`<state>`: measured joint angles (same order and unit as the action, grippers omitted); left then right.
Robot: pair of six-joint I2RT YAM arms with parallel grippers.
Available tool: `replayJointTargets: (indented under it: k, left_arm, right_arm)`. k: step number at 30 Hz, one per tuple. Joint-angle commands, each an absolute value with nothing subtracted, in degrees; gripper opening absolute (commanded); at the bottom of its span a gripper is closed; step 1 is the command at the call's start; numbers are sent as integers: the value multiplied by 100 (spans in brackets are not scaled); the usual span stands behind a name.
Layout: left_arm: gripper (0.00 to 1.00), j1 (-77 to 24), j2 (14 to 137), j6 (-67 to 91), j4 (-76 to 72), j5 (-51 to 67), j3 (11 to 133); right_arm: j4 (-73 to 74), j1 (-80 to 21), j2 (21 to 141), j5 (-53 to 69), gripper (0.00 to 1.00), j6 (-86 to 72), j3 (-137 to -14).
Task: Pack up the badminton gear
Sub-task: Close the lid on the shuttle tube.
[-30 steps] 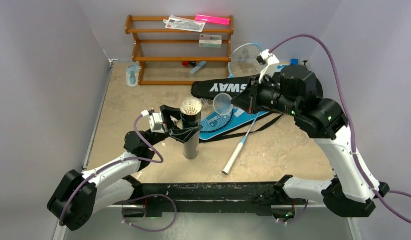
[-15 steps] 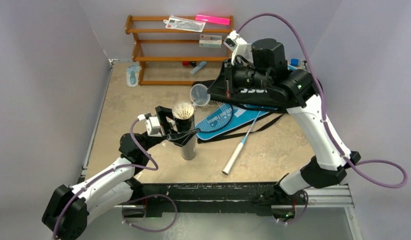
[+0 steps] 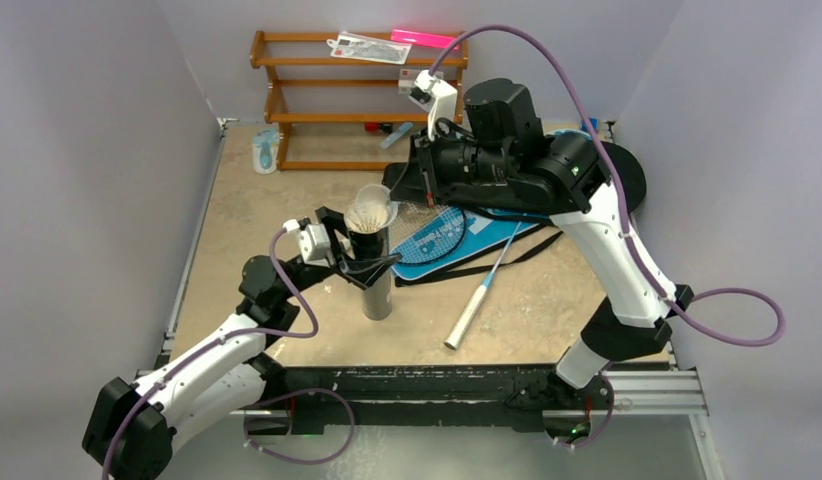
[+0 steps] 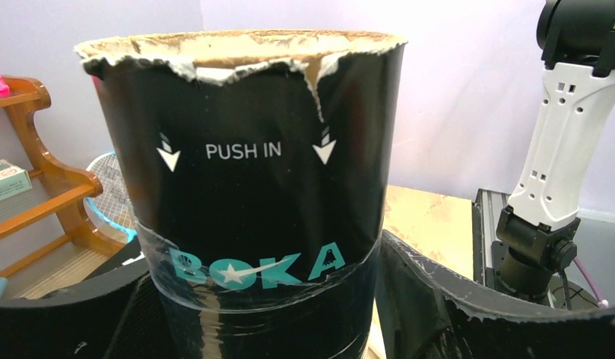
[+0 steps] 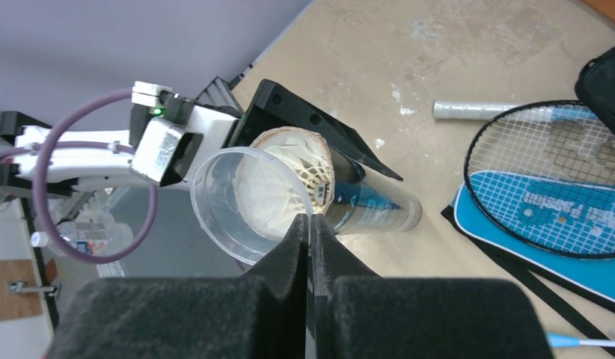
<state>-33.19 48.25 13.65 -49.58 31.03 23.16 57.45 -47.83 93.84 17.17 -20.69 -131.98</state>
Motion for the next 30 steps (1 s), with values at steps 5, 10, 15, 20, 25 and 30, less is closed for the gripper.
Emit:
replayJointTargets:
  k: [5,10,15,20,25,30]
  left_arm:
    - [73,-3349,4881,1239,-4868,3203,2628]
    - [73,-3349,4968,1246,-4940,3327,2619]
    - [68,-3342,5035,1263,-4982,3478,2636]
    - [65,-3344,5054,1272,-4987,3575,2630]
    - [65,-3342,5036,1249,-4976,3591,2632]
    - [65,-3346,5045,1224,-4948,3577,2631]
  right_arm:
    - [6108,-4960,9561,1324,0,-1783,-13449]
    - [6094,-4972,9605,1275,0,-1749,-13438]
    - [6056,-4976,9660,1310,0,-1749,-13536]
    - [6089,-4973,9746,1318,0,-1758,-13788]
    - [6126,-4975,9793,1336,0,-1725,-13768]
    - [6147,-4977,9792,1476,0,-1658,-13650]
